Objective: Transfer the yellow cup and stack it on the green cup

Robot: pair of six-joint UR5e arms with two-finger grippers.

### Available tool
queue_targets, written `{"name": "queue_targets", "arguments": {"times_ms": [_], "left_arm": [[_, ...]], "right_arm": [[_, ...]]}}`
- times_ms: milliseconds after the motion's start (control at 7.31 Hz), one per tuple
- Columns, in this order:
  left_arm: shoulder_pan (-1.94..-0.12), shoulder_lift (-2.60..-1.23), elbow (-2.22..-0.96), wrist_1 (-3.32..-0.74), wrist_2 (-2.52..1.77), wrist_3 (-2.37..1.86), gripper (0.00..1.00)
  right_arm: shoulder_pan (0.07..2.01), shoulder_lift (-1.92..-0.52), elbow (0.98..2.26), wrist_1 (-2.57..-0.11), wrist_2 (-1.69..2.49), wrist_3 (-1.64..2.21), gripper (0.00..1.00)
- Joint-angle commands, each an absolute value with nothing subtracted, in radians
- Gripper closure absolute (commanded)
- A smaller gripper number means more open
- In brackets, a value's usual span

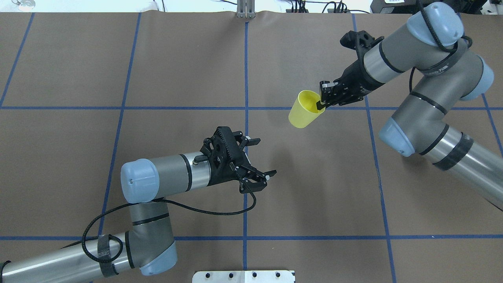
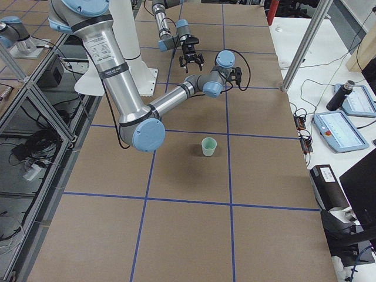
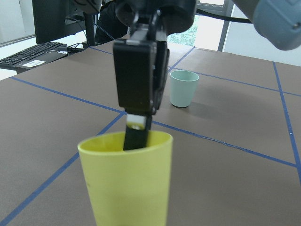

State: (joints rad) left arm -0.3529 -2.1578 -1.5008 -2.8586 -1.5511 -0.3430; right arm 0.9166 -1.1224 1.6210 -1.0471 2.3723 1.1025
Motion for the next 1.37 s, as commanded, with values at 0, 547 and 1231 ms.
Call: {"name": "queue_targets", "arguments": {"times_ms": [0,547,1231], "left_arm": [[-0.359,-2.114,-1.522,-2.840,-1.417,-0.342,0.00],[-0.517,-2.111,-1.534,-2.585,-1.420,-0.341,0.00],[-0.623,-2.097,-1.716,-2.060,-1.442,-0.351,0.00]], "right_arm": [[1.047,-1.164,1.588,-1.049,2.372,0.992,1.00],[1.227,-1.252,1.595,-1.190,2.376,0.601,1.00],[1.201,-1.376,1.787,-1.442,2.320,0.468,1.00]]}}
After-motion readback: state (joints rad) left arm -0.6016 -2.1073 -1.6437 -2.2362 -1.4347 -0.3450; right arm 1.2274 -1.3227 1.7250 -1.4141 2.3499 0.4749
